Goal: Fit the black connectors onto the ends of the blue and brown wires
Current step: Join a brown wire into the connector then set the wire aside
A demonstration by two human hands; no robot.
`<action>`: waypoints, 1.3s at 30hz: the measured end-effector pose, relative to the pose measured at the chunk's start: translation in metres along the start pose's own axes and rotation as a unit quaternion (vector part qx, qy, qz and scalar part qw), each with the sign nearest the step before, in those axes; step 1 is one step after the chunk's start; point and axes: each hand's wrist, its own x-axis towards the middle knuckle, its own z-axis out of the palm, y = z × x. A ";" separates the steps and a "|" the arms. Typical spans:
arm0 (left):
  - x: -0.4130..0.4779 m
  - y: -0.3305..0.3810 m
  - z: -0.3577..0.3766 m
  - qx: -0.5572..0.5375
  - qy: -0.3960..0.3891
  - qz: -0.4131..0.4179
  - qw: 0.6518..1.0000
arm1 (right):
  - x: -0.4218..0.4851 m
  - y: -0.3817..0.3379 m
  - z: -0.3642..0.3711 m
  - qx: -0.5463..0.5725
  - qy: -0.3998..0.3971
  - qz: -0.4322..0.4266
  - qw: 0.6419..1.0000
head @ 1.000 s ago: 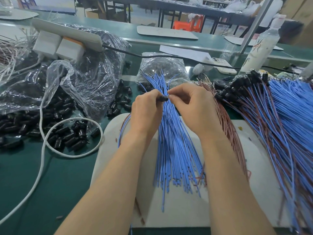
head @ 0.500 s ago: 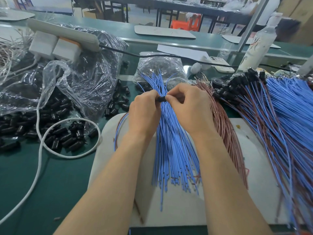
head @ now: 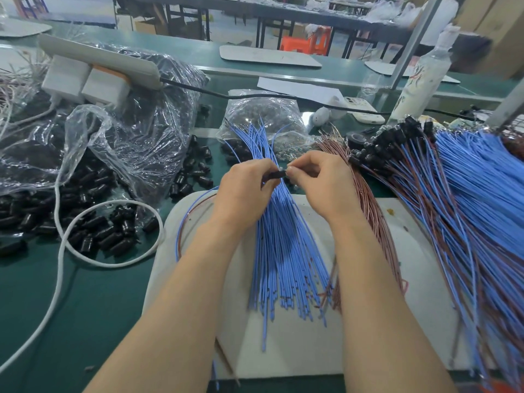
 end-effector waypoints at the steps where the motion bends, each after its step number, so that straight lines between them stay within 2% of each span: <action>1: 0.000 0.000 0.000 0.003 -0.003 0.005 1.000 | 0.001 0.002 -0.001 0.012 -0.007 0.007 1.000; 8: 0.002 -0.003 -0.001 -0.007 -0.012 0.019 1.000 | 0.002 0.008 -0.003 0.121 -0.043 0.031 0.991; 16: 0.001 -0.004 -0.007 -0.044 -0.057 0.008 0.997 | 0.000 0.009 -0.011 0.143 -0.092 0.027 0.985; 21: -0.002 -0.003 -0.007 -0.064 -0.080 -0.017 0.995 | 0.000 0.011 -0.011 0.119 -0.104 0.019 0.987; 24: -0.003 -0.004 -0.003 -0.080 -0.066 -0.043 0.994 | 0.001 0.014 -0.008 0.096 -0.064 0.021 0.993; 28: 0.000 -0.006 -0.002 -0.078 -0.023 -0.081 0.993 | 0.005 0.020 -0.011 0.063 0.072 0.050 0.994; 31: 0.003 -0.006 -0.005 -0.088 0.019 -0.091 0.992 | 0.006 0.024 -0.010 0.006 0.125 0.068 0.990; 33: 0.004 -0.006 -0.005 -0.099 0.037 -0.097 0.990 | 0.006 0.024 -0.007 -0.027 0.119 0.076 0.990; 35: 0.003 -0.006 -0.005 -0.108 0.041 -0.101 0.988 | 0.005 0.024 -0.004 -0.042 0.079 0.083 0.993; 37: 0.003 -0.005 -0.005 -0.113 0.041 -0.100 0.988 | 0.004 0.023 -0.003 -0.032 0.034 0.082 0.996; 39: 0.003 -0.005 -0.004 -0.115 0.040 -0.098 0.988 | 0.003 0.022 -0.002 -0.023 0.035 0.075 0.996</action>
